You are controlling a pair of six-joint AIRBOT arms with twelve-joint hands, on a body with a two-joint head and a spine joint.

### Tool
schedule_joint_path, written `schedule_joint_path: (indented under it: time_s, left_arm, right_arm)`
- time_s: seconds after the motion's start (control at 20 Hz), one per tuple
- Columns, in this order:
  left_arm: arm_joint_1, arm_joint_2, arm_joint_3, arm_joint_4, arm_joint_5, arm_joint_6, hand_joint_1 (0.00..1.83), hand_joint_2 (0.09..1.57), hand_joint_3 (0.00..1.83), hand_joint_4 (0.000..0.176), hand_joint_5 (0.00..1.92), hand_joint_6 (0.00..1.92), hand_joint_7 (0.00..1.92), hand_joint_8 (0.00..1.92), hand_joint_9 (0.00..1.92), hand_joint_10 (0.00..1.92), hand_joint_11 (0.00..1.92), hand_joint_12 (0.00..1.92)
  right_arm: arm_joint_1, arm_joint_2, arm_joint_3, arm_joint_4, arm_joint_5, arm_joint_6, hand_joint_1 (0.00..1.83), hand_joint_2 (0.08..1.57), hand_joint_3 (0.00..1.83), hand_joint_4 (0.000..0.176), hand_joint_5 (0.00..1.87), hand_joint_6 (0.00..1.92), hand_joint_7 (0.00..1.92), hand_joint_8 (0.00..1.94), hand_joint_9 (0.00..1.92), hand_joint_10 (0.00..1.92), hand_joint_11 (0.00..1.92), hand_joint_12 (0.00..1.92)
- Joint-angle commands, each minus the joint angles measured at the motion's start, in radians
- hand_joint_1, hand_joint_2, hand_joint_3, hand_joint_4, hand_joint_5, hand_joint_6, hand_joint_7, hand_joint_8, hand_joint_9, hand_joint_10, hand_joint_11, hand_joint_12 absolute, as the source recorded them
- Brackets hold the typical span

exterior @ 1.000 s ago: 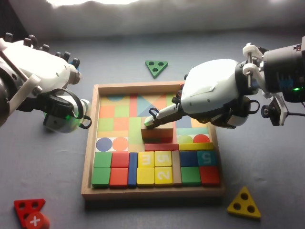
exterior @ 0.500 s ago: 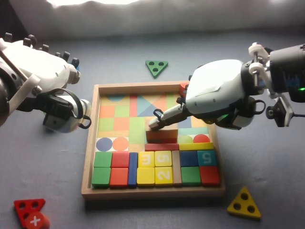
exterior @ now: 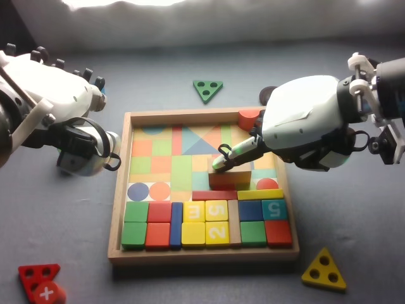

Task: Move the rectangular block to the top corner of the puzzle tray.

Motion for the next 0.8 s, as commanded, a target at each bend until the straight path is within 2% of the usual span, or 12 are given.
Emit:
schedule_joint_path:
  time_s: [0.0,0.25,0.45,0.6,0.75]
  left_arm:
    - [-0.01,0.014,-0.004,0.08,-0.002,0.006,0.0,1.54,0.0,0.0,0.29,0.0,0.34,0.01,0.33,0.01,0.0,0.69]
    - [-0.01,0.014,-0.004,0.08,-0.002,0.006,0.0,1.53,0.0,0.0,0.26,0.0,0.3,0.0,0.28,0.0,0.0,0.57]
    - [-0.01,0.014,-0.004,0.08,-0.002,0.006,0.0,1.54,0.0,0.0,0.25,0.0,0.3,0.0,0.28,0.0,0.0,0.58]
    - [-0.01,0.014,-0.004,0.08,-0.002,0.006,0.0,1.52,0.0,0.0,0.27,0.01,0.33,0.01,0.31,0.01,0.0,0.63]
    - [-0.01,0.014,-0.004,0.08,-0.002,0.006,0.0,1.54,0.0,0.0,0.27,0.0,0.33,0.0,0.31,0.0,0.0,0.61]
  right_arm:
    - [-0.001,0.014,0.004,0.037,0.031,-0.007,1.62,0.86,0.67,0.0,0.21,0.0,1.59,1.94,1.75,1.92,1.68,1.92]
    - [-0.01,0.015,0.045,0.036,0.059,-0.017,1.65,0.83,0.73,0.0,0.24,0.01,1.61,1.94,1.77,1.92,1.77,1.92]
    - [-0.011,0.015,0.065,0.036,0.074,-0.033,1.68,0.79,0.79,0.0,0.24,0.01,1.6,1.94,1.78,1.92,1.82,1.92]
    - [-0.011,0.014,0.079,0.037,0.089,-0.047,1.61,0.84,0.69,0.0,0.24,0.01,1.58,1.94,1.76,1.92,1.8,1.92]
    - [-0.011,0.004,0.107,0.037,0.098,-0.07,1.67,0.82,0.77,0.0,0.24,0.0,1.59,1.94,1.76,1.92,1.84,1.92]
